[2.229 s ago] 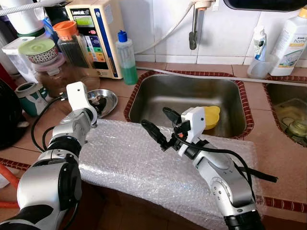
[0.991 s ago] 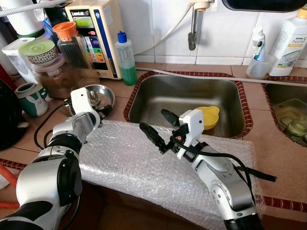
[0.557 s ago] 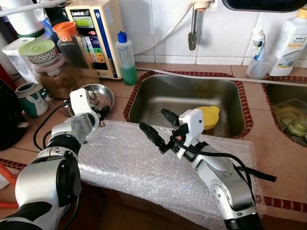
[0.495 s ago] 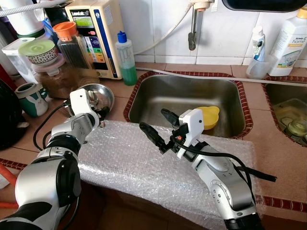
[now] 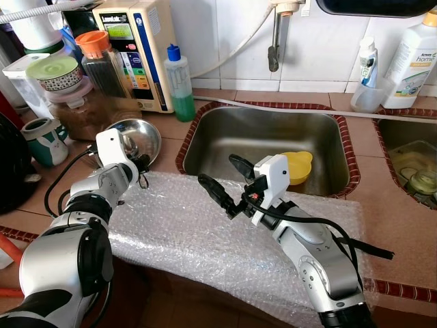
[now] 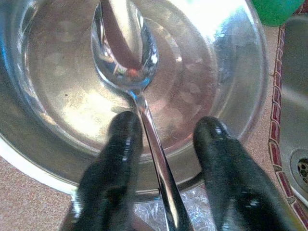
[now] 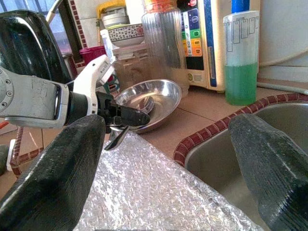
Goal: Kitchen organization
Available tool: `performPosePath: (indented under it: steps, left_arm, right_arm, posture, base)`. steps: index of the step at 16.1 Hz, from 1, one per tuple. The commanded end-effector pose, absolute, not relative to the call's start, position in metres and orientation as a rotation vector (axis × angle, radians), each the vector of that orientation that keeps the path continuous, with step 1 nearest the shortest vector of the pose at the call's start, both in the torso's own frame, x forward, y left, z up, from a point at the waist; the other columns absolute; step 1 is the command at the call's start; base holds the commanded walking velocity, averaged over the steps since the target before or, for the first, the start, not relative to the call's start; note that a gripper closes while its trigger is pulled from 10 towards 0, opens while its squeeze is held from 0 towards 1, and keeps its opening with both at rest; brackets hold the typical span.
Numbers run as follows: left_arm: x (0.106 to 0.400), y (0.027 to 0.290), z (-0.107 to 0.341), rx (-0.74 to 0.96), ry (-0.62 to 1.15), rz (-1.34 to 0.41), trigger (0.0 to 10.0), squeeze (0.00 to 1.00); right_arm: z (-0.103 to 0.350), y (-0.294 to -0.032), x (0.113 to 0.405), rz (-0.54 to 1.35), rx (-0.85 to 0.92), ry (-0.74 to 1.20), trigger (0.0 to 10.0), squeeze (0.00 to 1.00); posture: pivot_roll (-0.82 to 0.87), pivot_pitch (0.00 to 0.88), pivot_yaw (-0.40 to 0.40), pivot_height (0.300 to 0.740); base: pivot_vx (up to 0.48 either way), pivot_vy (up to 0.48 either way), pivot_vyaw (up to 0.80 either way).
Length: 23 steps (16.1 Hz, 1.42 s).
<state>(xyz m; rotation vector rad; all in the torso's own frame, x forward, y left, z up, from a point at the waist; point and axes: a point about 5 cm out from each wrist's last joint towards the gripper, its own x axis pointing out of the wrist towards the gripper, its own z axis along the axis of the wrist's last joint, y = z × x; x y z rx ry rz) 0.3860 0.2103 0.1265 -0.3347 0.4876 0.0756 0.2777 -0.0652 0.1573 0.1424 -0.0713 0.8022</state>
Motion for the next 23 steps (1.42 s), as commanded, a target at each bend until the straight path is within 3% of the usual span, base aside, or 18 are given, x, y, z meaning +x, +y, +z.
performPosePath:
  steps: [1,16,19,21,23]
  left_arm:
    - [0.382,0.218,0.122,-0.340,0.501,0.090,0.0,0.00]
    - [0.387,0.221,0.132,-0.342,0.400,0.095,0.0,0.00]
    - [0.391,0.222,0.141,-0.370,0.327,0.101,0.0,0.00]
    - [0.397,0.221,0.159,-0.239,0.213,0.080,0.0,0.00]
    - [0.400,0.212,0.168,-0.230,0.161,0.040,0.0,0.00]
  right_arm:
    - [0.160,-0.060,0.278,0.823,0.141,-0.083,10.0,0.00]
    - [0.160,-0.061,0.282,0.804,0.130,-0.086,10.0,0.00]
    - [0.160,-0.062,0.282,0.798,0.128,-0.085,10.0,0.00]
    - [0.160,-0.063,0.284,0.789,0.124,-0.087,10.0,0.00]
    - [0.161,-0.064,0.287,0.775,0.125,-0.094,10.0,0.00]
  posture:
    - [-0.01,0.006,0.127,0.740]
    - [-0.01,0.006,0.124,0.740]
    - [-0.01,0.006,0.124,0.740]
    - [0.00,0.002,0.121,0.740]
    - [0.00,0.000,0.119,0.740]
  base:
    - [0.000,0.000,0.00]
    - [0.000,0.000,0.00]
    - [0.000,0.000,0.00]
    - [0.000,0.000,0.00]
    - [0.000,0.000,0.00]
